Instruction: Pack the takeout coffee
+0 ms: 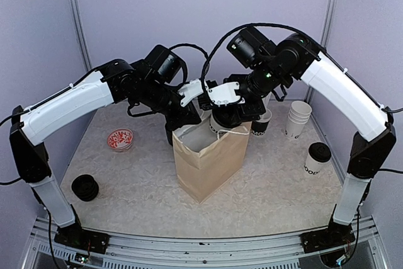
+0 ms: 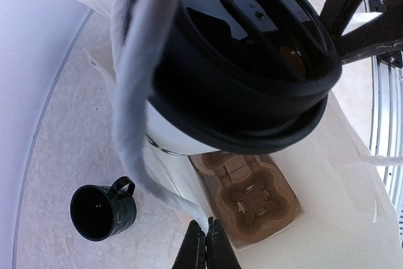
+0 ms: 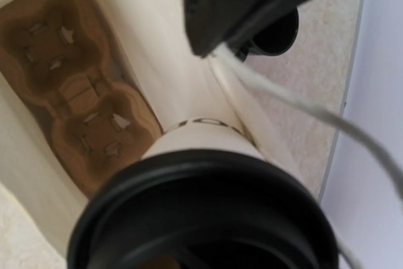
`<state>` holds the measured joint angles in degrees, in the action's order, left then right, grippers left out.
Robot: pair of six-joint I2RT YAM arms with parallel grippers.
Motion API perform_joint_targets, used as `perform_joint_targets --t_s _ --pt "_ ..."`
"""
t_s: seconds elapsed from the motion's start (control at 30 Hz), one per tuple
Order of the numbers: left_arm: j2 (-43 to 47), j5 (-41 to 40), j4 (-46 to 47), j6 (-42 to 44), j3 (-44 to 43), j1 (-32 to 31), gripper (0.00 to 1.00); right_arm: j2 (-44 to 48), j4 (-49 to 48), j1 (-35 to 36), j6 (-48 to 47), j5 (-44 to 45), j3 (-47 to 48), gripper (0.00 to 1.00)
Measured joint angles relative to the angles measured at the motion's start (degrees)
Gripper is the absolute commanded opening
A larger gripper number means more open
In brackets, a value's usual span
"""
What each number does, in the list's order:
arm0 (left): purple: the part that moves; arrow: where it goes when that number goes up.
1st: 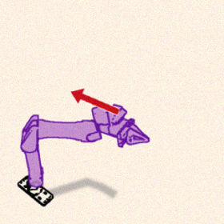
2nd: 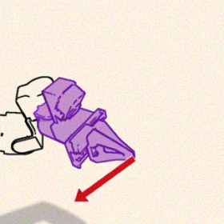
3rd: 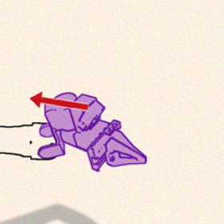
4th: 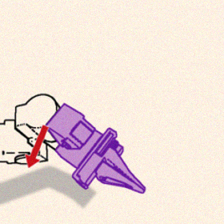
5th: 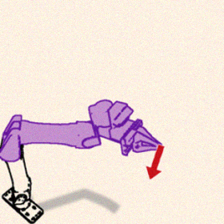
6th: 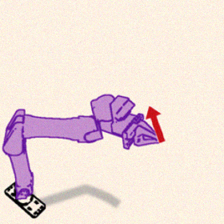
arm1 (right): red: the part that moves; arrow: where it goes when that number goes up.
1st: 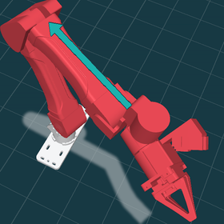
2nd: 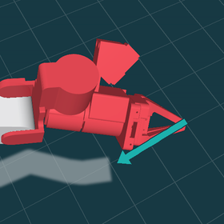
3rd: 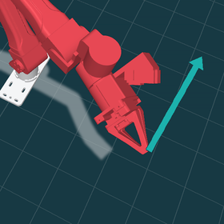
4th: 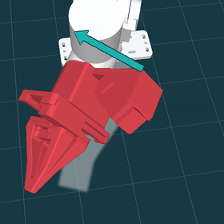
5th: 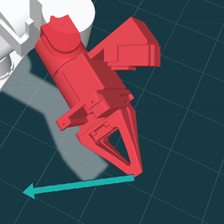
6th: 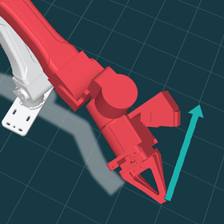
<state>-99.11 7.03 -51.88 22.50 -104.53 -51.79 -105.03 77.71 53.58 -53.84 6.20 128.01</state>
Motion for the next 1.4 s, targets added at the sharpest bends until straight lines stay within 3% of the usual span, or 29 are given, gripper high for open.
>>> perform_joint_targets --t_s 0.33,0.53,1.0,1.2,1.4 --pt "-0.44 -3.34 0.59 -0.04 -0.98 0.13 0.0 4.57 -0.15 4.02 0.24 -0.79 -9.03 0.51" --pt "-0.7 -1.99 1.33 0.72 -0.98 0.17 0.0 4.52 0.24 7.41 1.49 -1.09 -8.15 0.51" --pt "-0.72 0.07 1.33 3.54 -0.98 -0.59 0.01 3.54 0.5 1.7 2.38 0.55 -7.87 0.51" --pt "-0.72 -1.01 1.77 3.45 -0.98 -0.81 0.4 3.56 0.44 1.62 2.16 0.07 -10.29 0.51" --pt "-0.68 -2.89 2.34 1.73 -2.05 -1.11 0.59 3.56 0.57 1.64 2.03 -0.44 -12.72 0.51"
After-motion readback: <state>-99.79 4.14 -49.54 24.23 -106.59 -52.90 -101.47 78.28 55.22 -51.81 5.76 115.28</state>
